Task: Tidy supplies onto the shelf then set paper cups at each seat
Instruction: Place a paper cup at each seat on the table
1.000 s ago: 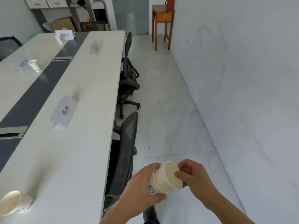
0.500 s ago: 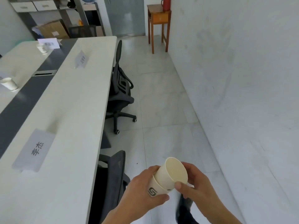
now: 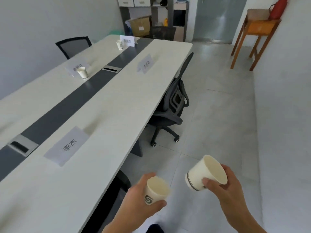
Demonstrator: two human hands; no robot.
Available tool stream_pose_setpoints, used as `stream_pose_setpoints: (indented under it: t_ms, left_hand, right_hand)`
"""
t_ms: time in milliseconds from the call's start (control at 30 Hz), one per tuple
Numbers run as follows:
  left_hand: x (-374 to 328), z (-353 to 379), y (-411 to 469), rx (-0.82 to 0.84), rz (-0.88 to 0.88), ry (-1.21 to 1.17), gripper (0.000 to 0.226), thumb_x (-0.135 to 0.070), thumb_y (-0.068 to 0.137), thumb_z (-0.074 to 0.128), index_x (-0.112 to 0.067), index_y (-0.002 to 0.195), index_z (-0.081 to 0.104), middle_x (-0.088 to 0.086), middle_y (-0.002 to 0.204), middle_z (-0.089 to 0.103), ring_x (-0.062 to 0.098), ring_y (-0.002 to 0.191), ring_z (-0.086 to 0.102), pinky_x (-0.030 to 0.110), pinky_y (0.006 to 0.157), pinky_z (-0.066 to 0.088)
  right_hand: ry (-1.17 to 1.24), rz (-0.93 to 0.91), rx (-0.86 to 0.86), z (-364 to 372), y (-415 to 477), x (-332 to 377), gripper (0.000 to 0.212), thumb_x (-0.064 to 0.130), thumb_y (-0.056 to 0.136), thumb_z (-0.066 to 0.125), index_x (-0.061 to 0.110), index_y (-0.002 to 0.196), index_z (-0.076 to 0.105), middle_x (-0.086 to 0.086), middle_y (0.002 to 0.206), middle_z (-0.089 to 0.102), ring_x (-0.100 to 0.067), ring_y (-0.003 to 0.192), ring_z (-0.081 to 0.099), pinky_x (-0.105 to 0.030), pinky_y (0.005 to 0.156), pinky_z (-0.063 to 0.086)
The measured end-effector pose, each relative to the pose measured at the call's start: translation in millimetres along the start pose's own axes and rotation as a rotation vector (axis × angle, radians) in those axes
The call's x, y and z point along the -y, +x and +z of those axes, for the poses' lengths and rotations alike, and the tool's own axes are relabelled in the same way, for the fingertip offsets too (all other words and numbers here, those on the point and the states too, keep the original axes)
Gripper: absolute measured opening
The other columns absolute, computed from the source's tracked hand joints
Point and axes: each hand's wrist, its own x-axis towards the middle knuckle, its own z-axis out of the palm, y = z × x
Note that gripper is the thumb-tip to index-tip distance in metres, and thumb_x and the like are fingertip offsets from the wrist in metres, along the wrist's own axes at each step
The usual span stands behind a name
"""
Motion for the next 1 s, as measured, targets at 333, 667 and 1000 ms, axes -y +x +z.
stream_pose_setpoints:
  t_ms: [333, 667, 1000]
  left_hand:
    - [38.0, -73.4, 93.1, -0.322, -0.187, -0.180, 0.066, -0.045, 0.058, 0.081, -0.047, 0.114, 0.047, -0.008, 0.095, 0.070, 0.001, 0.086, 0.064, 0.017, 0.075, 0.054]
    - [20.3, -163.2, 191.5, -0.521, -0.204, -0.250, 0.069, -0.047, 0.062, 0.079, -0.045, 0.122, 0.044, -0.008, 0.101, 0.068, 0.005, 0.090, 0.065, 0.022, 0.081, 0.054]
    - [37.7, -179.4, 212.9, -0.888, -0.524, -0.373, 0.063, -0.035, 0.067, 0.083, -0.044, 0.117, 0.048, -0.010, 0.097, 0.069, -0.001, 0.087, 0.064, 0.024, 0.075, 0.055]
  right_hand:
    - [-0.211, 0.007, 0.283, 94.7, 151.6, 24.8, 0.062, 0.045, 0.042, 0.069, 0.025, 0.100, 0.063, -0.004, 0.084, 0.074, -0.015, 0.076, 0.069, -0.029, 0.069, 0.052]
    - [-0.393, 0.065, 0.496, 171.3, 271.3, 63.7, 0.058, 0.046, 0.043, 0.074, 0.018, 0.093, 0.067, -0.012, 0.066, 0.073, -0.018, 0.055, 0.070, -0.017, 0.049, 0.051]
    - [-0.572, 0.085, 0.846, 272.0, 413.8, 64.1, 0.059, 0.061, 0.047, 0.068, 0.023, 0.092, 0.068, 0.003, 0.078, 0.075, -0.018, 0.075, 0.071, -0.032, 0.065, 0.052]
